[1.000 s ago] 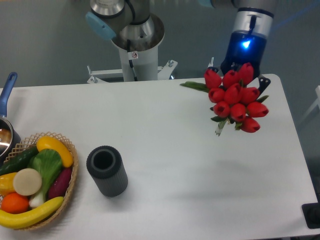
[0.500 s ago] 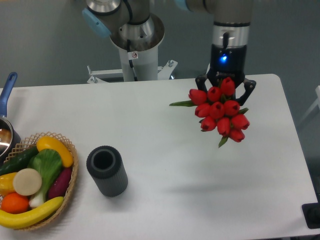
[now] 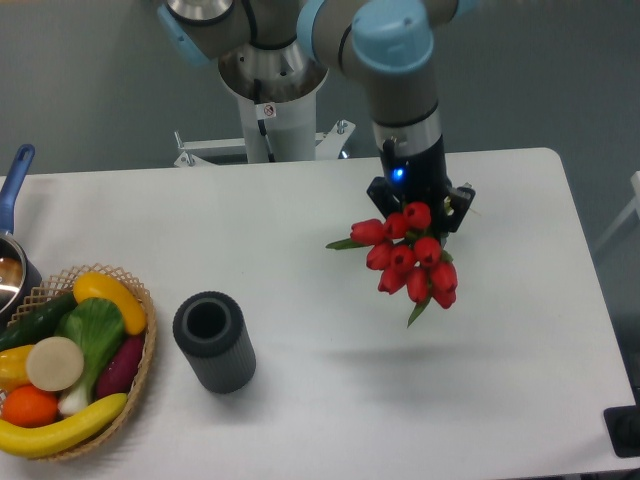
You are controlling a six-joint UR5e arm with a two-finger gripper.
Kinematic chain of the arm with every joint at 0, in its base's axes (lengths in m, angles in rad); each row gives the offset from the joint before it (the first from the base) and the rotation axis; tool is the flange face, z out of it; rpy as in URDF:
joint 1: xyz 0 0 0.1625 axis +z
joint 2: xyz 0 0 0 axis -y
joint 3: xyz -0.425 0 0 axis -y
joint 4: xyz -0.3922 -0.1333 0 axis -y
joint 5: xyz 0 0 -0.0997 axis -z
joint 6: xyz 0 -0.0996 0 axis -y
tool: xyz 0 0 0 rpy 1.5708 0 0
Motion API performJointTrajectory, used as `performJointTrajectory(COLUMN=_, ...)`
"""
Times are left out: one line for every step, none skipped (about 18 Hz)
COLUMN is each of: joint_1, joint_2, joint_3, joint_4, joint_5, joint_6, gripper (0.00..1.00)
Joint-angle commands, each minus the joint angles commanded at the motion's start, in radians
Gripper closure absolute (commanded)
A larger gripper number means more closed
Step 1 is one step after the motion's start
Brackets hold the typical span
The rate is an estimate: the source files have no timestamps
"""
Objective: Place the flowers on the table
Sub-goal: 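Lower the held tulip bouquet down onto the table surface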
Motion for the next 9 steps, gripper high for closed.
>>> performJointTrajectory(joint_1=-0.006, joint_2=-0.025, joint_3=0.000, joint_4=-0.002, joint_5=0.002, joint_6=0.002, gripper=0.58)
performJointTrajectory(joint_1=-0.011, joint_2=-0.048, joint_3=0.002, joint_4=-0.003, joint_5=0.005, joint_6=0.005, gripper=0.58)
performJointTrajectory(joint_1=-0.011, joint_2=-0.072, joint_3=0.003, joint_4=-0.003, joint_5=0.002, joint_6=0.006, gripper=0.58)
performJointTrajectory(joint_1=-0.012, joint_2=-0.095, joint_3=0.005, joint_4=-0.005, joint_5=0.002, joint_6=0.012, gripper=0.58)
performJointTrajectory(joint_1=-0.012, joint_2=-0.112, joint_3=0.005, joint_4=-0.005, joint_5=0.002, joint_6=0.014, gripper=0.58)
performJointTrajectory(joint_1=-0.014, joint_2=-0.127, joint_3=0.006, joint_4=-0.005, joint_5=0.002, joint_6=0.012, gripper=0.58)
performJointTrajectory(joint_1=-0.018, joint_2=-0.147, joint_3=0.011, joint_4=-0.005, joint_5=0.005, joint_6=0.014, gripper=0.58)
performJointTrajectory(joint_1=-0.018, joint_2=-0.160, joint_3=0.014, joint_4=-0.005, joint_5=0.005, joint_6=0.014, gripper=0.58)
performJointTrajectory(joint_1=-0.018, joint_2=-0.175, joint_3=0.017, joint_4=-0.005, joint_5=0.005, joint_6=0.015, gripper=0.58)
